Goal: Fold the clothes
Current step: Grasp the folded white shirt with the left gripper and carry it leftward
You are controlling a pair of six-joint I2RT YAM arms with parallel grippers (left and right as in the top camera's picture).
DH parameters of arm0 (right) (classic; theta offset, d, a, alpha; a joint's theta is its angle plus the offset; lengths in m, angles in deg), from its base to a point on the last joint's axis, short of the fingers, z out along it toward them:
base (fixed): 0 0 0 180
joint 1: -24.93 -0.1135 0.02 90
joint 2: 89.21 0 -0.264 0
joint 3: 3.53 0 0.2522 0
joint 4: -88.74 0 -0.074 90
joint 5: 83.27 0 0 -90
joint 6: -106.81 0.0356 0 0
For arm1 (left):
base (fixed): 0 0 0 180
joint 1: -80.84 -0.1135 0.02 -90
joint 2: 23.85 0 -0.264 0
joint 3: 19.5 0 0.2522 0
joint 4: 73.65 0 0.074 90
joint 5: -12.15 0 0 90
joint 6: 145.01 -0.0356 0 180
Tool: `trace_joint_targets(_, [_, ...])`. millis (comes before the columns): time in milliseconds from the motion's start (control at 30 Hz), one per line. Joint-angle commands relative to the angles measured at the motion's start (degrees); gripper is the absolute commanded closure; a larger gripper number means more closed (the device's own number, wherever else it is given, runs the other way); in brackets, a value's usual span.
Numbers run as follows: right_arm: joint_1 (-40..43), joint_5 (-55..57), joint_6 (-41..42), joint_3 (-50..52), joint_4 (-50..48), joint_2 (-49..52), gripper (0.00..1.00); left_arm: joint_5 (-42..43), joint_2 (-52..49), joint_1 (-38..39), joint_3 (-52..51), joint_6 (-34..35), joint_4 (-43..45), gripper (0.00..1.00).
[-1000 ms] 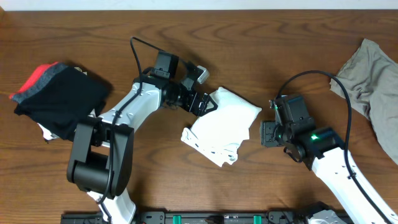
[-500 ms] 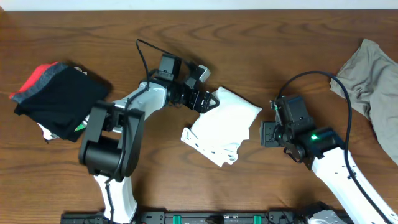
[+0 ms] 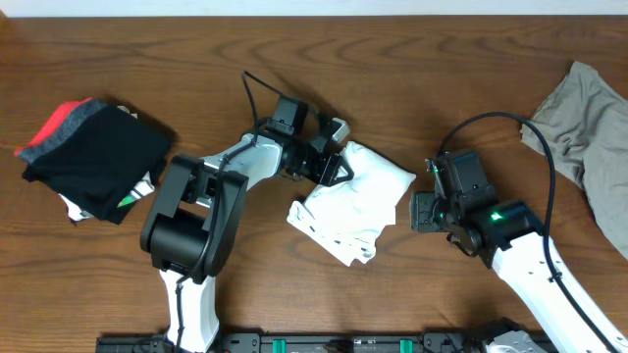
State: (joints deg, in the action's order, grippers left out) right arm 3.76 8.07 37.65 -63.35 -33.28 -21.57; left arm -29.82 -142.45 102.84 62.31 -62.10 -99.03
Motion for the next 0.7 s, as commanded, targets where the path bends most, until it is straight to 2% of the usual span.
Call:
trace_joint_targets(0, [0.48, -0.33, 1.03, -0.7, 0.33, -0.11, 0.38, -0.46, -1.29, -0.2, -0.44, 0.52, -0.28, 0.67])
trace_joint_targets(67, [0.48, -0.31, 1.03, -0.7, 0.33, -0.13, 0.38, -0.44, -1.11, -0.76, -0.42, 0.63, -0.28, 0.74])
trace_joint_targets(167, [0.48, -0.31, 1.01, -0.7, 0.37, -0.13, 0.38, -0.46, 0.07, -1.86, -0.15, 2.12, -0.7, 0.92])
trace_joint_targets(200, [0.48, -0.31, 1.01, -0.7, 0.37, -0.13, 0.37, -0.46, 0.74, -2.23, 0.17, 2.08, -1.51, 0.94])
trace_joint_targets(300, [0.48, -0.31, 1.01, -0.7, 0.39, -0.13, 0.38, -1.84, 3.65, -3.54, 1.79, 1.53, -5.57, 0.94])
trace_joint_targets(667, [0.48, -0.31, 1.01, -0.7, 1.05, -0.13, 0.38, -25.75, 22.45, -10.78, 2.75, 1.51, -17.97, 0.94])
